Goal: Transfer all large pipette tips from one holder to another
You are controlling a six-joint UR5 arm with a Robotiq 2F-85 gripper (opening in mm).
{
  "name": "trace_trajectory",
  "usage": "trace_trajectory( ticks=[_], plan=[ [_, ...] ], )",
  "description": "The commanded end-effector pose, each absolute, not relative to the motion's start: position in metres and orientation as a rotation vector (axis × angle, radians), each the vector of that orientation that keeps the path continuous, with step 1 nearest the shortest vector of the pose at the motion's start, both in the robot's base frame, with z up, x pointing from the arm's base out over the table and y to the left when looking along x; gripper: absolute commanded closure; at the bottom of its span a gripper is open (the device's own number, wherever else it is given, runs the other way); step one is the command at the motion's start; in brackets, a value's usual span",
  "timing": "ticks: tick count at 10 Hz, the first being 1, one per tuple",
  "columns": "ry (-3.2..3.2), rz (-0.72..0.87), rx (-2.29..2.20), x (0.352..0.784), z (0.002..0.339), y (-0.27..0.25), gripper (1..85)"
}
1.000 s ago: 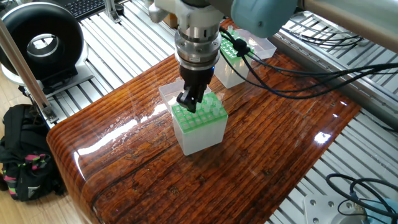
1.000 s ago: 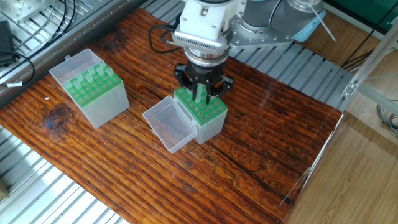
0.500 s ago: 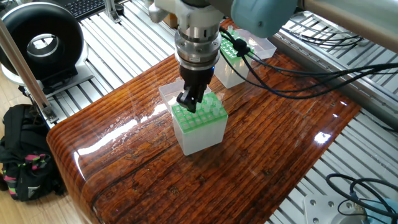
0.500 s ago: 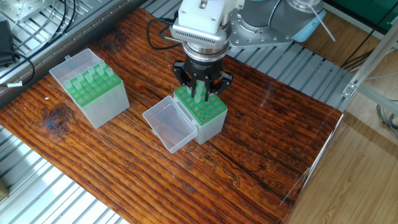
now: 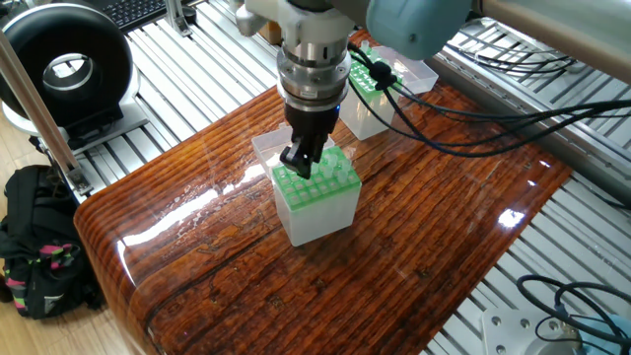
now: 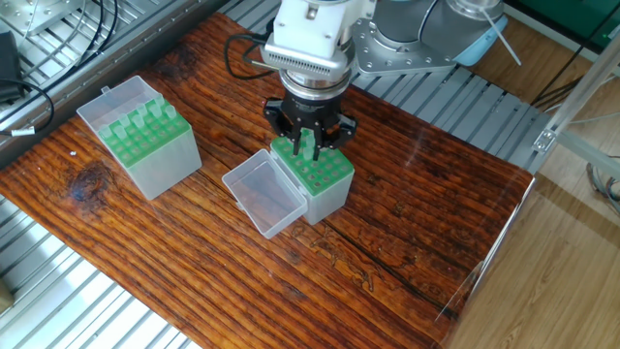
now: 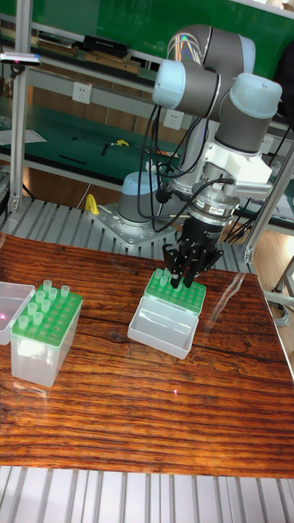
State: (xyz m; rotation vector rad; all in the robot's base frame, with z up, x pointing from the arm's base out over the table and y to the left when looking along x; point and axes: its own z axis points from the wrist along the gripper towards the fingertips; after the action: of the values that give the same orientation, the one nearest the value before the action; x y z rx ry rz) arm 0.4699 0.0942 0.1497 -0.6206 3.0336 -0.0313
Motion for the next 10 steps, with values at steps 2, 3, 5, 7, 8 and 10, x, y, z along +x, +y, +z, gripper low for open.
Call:
trace_trajectory(
  ticks=[2, 3, 5, 7, 8, 10],
  plan=[
    [3.033, 0.012, -0.617, 0.4693, 0.1463, 0.0965, 52.7],
    [3.033, 0.015, -0.617, 0.4690, 0.1452, 0.0975, 52.7],
    [3.036, 0.001, -0.613, 0.4664, 0.1429, 0.0974, 53.3],
    [3.035, 0.005, -0.610, 0.4646, 0.1412, 0.0990, 53.7],
    [3.036, 0.006, -0.605, 0.4635, 0.1406, 0.1001, 55.0],
    [3.038, -0.001, -0.601, 0.4628, 0.1392, 0.0988, 56.3]
  ],
)
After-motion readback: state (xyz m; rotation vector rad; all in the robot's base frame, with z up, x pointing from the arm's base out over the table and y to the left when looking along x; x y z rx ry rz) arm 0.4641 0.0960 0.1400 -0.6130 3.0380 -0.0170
